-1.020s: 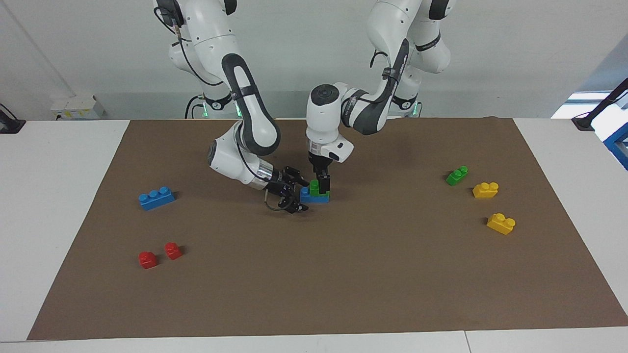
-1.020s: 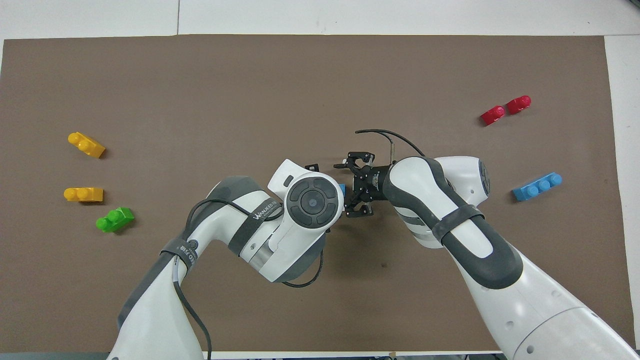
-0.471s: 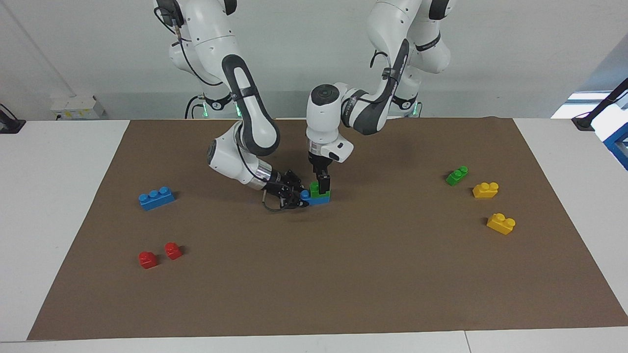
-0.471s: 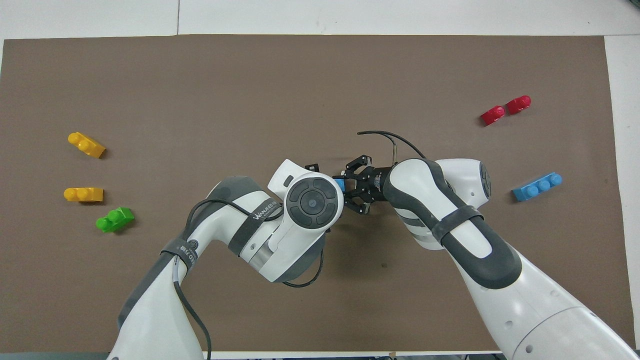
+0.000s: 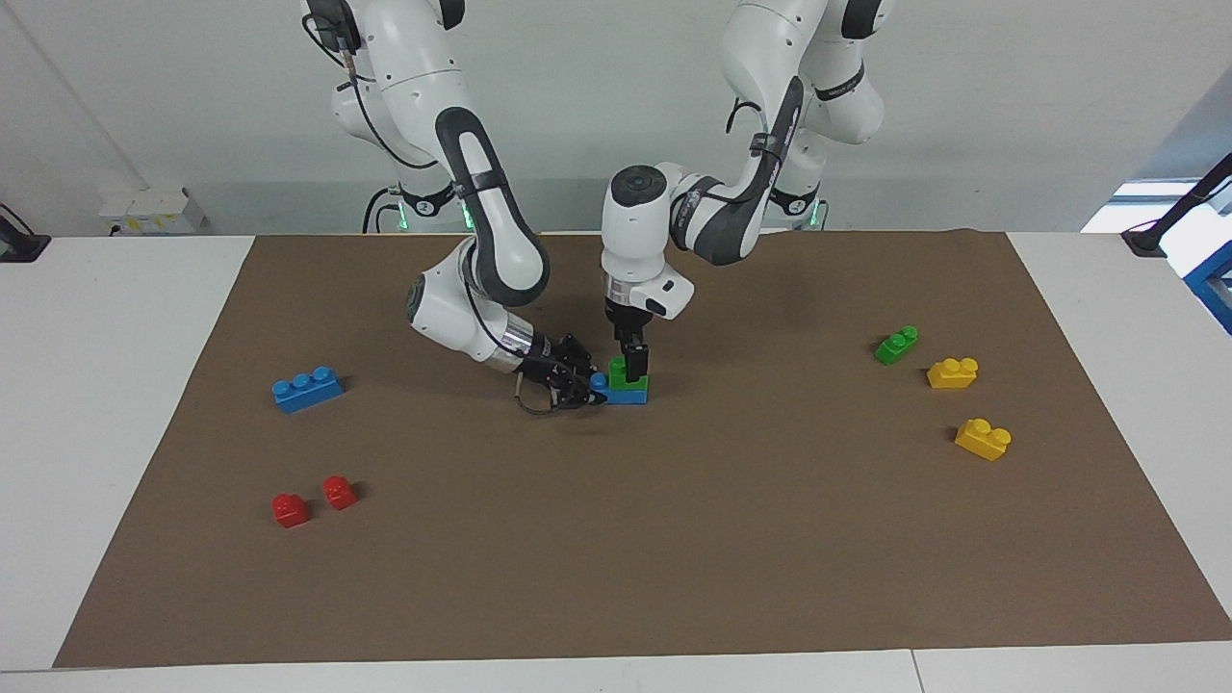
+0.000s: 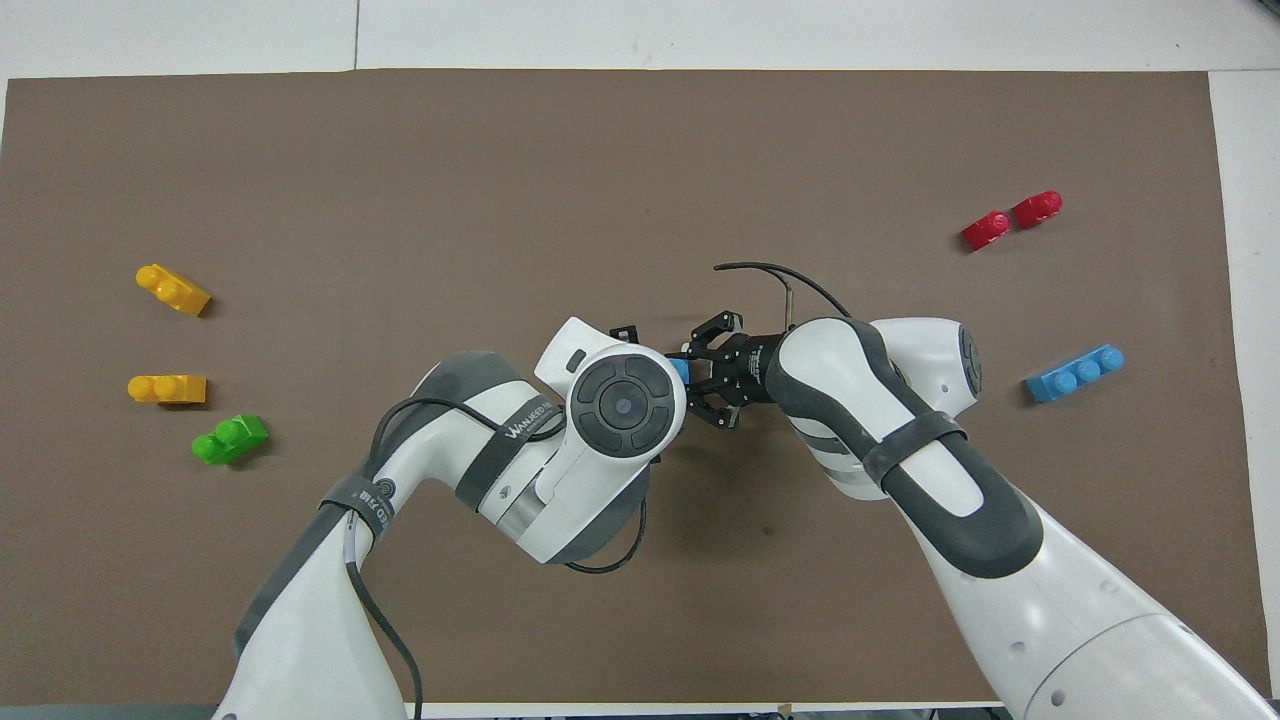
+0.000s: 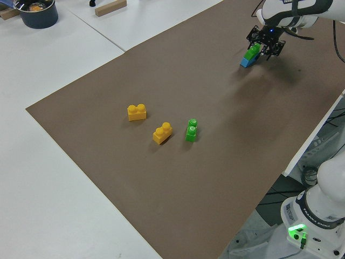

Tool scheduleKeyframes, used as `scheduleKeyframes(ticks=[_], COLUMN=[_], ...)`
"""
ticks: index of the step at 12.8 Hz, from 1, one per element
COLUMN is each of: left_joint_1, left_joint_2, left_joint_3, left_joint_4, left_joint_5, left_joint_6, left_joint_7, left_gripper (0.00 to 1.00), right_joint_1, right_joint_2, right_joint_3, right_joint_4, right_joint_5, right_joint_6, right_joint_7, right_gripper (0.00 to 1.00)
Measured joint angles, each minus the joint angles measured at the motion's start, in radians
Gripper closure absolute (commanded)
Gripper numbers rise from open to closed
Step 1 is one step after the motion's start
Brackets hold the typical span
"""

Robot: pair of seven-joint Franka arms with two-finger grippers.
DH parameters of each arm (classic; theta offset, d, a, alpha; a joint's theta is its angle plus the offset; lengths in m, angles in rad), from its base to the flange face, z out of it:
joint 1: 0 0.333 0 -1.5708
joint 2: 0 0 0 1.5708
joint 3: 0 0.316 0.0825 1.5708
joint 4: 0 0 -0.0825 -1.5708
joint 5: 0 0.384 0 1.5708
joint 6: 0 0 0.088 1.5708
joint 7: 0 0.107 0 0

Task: Remove green block with left arm and hold with right
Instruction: 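Pull the green brick away from the blue brick with both grippers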

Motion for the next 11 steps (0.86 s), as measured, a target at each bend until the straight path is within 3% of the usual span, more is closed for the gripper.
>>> scheduleKeyframes(ticks=[2,6,11], left_joint_1=[0.0,0.001,0.002], left_joint_2=[0.0,0.0,0.0], left_joint_3=[0.002,0.01,0.015], left_joint_4=[0.0,0.005,0.009], left_joint_5=[0.002,0.025,0.045], left_joint_6=[0.007,0.026,0.039], left_joint_7=[0.0,0.0,0.011], left_gripper=[0.32,1.0,1.0], right_joint_1=[0.0,0.0,0.001], right_joint_2=[0.0,0.0,-0.001], right_joint_3=[0.0,0.0,0.001], right_joint_4=[0.0,-0.001,-0.001], right_joint_5=[0.0,0.0,0.0], right_joint_6=[0.0,0.0,0.001], right_joint_7=[0.0,0.0,-0.002], right_gripper=[1.0,1.0,1.0])
